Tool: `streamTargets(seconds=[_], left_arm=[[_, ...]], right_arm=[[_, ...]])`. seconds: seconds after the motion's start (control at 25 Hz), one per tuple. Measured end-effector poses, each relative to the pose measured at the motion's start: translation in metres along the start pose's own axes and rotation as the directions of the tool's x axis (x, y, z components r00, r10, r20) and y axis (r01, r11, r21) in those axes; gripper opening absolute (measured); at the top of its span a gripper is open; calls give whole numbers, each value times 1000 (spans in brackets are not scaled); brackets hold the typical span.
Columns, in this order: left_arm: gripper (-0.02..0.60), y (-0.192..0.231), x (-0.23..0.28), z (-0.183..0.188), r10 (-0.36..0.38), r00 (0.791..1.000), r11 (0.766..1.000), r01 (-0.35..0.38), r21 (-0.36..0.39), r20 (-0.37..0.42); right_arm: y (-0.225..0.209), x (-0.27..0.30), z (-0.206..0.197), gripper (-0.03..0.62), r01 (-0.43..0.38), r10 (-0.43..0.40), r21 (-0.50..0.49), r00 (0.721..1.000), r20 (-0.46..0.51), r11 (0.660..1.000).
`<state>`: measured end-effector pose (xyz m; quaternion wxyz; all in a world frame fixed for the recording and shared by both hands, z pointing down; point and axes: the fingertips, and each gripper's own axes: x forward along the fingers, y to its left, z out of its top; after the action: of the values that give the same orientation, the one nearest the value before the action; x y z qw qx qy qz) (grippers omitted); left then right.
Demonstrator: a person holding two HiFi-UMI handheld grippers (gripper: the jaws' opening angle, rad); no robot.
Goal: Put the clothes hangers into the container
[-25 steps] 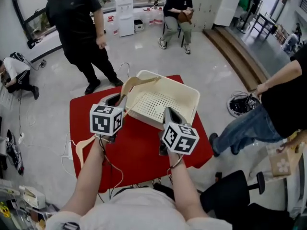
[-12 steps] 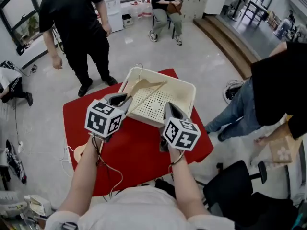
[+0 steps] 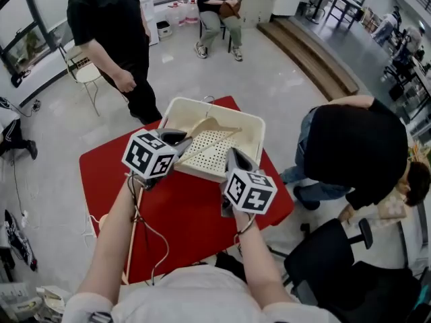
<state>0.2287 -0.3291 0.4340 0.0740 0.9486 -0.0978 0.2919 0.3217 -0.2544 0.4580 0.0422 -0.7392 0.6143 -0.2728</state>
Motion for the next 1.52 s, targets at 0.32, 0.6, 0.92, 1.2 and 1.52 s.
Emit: streamTargets(seconds=[0.32,0.6,0.92,1.2,1.52], left_arm=[[66,28,40,1,92,993,993,-86,74,-80],[91,52,66,-2,197,976,969,-181,166,-88],[91,79,86,-5,306,950,930,-284,235,-59],[106,91,95,-15,341,938,921,-323,218,-52],[143,88,74,3,350,937,930,-349,118,13]], right_arm=[[-12,20,-8,15,42,-42,-17,998,-37,999],[-16,30,-8,15,45,-45,-7,998,-41,999],[-20,42,-11,15,52,-51,12,997,-59,999],[-25,42,-13,15,53,-52,18,997,-65,998],[-28,46,-10,15,44,-42,28,997,-70,999]])
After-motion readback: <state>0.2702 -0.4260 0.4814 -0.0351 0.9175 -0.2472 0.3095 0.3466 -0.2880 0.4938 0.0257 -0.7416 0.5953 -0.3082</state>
